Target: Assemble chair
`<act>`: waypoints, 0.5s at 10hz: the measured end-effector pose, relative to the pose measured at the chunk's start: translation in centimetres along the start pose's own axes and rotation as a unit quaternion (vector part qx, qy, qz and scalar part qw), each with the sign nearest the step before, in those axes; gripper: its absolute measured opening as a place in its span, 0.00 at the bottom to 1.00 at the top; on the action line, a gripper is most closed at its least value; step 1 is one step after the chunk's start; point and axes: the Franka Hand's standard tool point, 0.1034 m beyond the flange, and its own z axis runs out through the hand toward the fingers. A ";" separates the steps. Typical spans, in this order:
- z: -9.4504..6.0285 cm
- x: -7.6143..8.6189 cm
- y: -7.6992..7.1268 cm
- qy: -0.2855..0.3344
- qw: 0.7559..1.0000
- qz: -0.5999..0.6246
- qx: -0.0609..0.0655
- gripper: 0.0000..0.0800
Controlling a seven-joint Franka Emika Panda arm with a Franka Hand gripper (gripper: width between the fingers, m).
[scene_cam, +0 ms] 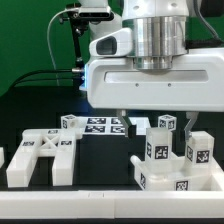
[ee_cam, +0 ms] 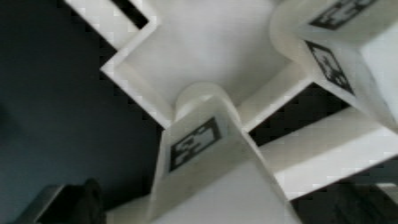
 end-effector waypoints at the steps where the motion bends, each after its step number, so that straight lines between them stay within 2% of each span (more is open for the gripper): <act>1: 0.1 -0.1 -0.2 -0.001 1.000 -0.008 0.002 0.81; 2: 0.1 -0.1 -0.2 -0.001 1.000 0.010 0.001 0.81; 3: 0.1 -0.1 -0.1 -0.001 1.000 0.009 0.001 0.66; 4: 0.1 -0.1 -0.1 -0.001 1.000 0.022 0.002 0.66; 5: 0.1 -0.1 -0.2 -0.001 0.998 0.067 0.002 0.41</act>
Offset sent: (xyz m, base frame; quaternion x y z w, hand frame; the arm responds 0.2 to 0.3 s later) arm 0.0000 0.0000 0.0000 0.0000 0.0000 0.0000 1.0000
